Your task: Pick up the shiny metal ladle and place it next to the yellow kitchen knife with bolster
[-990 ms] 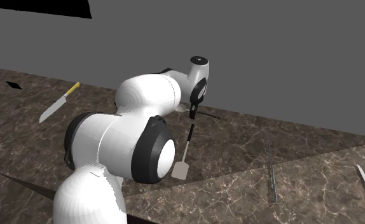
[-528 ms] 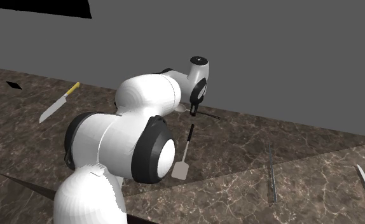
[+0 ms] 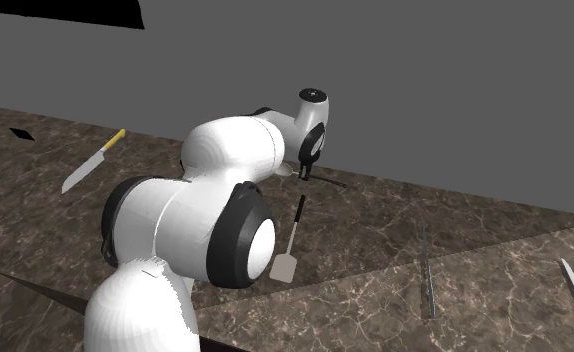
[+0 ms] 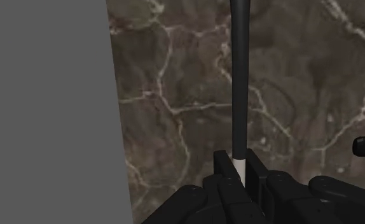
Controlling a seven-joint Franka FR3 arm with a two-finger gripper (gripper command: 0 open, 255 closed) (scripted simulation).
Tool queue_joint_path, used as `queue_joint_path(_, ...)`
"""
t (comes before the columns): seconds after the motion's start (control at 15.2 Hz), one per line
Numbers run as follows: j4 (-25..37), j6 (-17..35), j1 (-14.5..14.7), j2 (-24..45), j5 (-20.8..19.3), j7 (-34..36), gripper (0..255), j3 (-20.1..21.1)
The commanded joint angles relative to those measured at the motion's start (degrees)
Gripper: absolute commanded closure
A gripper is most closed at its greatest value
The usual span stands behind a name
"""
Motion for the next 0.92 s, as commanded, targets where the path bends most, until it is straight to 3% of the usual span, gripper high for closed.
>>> queue_joint_path(0.0, 0.25, -0.6, 0.05, -0.36, -0.16, 0.12, 255, -0.09)
queue_joint_path(0.86, 4.84, -8.83, 0.43, -4.19, -1.93, 1.52, 255, -0.97)
